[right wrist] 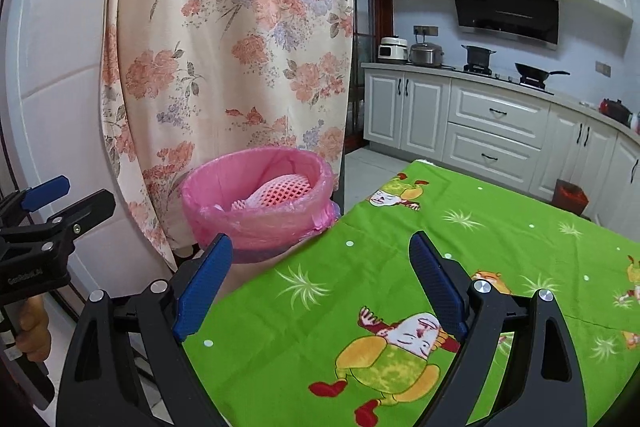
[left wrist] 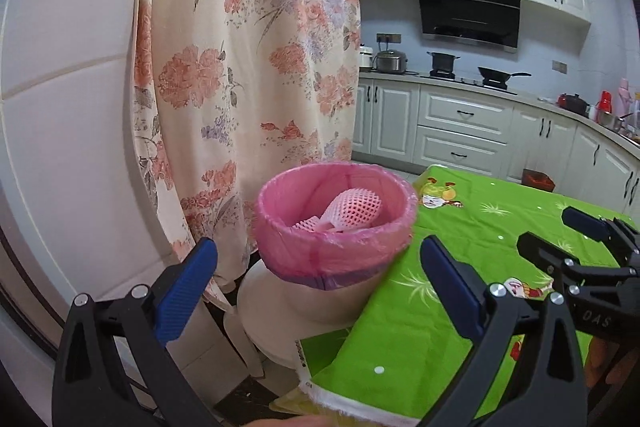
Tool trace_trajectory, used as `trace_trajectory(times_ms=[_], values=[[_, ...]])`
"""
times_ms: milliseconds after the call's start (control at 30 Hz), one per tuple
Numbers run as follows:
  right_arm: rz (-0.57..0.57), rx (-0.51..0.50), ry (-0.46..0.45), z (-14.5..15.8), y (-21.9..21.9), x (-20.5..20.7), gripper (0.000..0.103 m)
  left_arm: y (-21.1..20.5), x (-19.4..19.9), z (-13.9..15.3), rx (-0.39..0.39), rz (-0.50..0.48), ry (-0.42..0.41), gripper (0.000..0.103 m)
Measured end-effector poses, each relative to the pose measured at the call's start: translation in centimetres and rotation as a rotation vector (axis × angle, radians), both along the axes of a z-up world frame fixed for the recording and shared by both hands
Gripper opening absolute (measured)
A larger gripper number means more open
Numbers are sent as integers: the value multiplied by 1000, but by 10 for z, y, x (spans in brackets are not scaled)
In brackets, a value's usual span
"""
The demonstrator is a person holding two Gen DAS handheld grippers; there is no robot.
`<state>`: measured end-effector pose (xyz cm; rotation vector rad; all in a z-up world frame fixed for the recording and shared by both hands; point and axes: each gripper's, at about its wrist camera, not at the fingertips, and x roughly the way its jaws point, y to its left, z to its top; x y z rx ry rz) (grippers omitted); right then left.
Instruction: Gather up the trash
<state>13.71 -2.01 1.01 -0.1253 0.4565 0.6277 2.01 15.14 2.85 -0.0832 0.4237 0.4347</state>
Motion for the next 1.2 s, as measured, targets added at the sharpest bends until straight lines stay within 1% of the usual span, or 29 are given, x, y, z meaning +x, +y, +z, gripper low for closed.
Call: trace_trajectory(times_ms=[67, 333, 467, 733, 1200], values=[[-7, -2, -6, 2, -2, -5, 84, -1, -7, 0, 2, -12, -8, 98], [3, -5, 23, 5, -1, -14, 84, -1, -17, 6, -11, -53, -18, 98], [26, -9, 24, 5, 5, -16, 84, -1, -17, 5, -12, -49, -8, 98], [29, -1, 35, 4, 6, -17, 84, -1, -15, -1, -5, -53, 15, 98], [23, 39, -5, 11, 2, -23, 84, 0, -15, -1, 5, -52, 11, 98]])
